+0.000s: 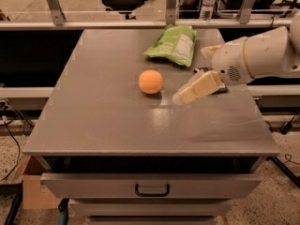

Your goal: Pick orange

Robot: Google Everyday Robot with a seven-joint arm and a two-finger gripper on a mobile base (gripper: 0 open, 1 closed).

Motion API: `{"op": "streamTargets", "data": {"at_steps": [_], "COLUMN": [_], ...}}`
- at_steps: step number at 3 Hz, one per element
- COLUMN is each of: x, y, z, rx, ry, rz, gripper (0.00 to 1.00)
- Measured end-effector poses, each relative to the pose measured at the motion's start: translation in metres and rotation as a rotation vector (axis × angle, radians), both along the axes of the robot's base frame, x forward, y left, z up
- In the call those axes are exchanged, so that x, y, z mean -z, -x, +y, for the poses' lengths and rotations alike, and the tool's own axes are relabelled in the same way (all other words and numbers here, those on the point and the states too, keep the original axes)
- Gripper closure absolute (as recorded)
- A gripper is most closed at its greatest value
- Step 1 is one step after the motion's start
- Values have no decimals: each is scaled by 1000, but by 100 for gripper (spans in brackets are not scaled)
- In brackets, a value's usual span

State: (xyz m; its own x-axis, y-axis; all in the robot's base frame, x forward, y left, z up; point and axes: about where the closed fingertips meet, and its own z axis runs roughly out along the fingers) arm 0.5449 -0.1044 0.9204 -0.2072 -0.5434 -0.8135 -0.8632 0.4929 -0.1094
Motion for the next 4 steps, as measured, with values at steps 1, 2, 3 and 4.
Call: {"op": "streamTargets", "data": {"at_steps": [1,2,3,4], "x": [10,23,36,46], "y": [-18,-40,-58,-62], "z": [27,47,71,83], "rx": [-67,-100,-134,-151], "ry": [-1,0,-3,-3], "rz": [-46,-82,-91,-68], "gripper": [0,0,0,0]}}
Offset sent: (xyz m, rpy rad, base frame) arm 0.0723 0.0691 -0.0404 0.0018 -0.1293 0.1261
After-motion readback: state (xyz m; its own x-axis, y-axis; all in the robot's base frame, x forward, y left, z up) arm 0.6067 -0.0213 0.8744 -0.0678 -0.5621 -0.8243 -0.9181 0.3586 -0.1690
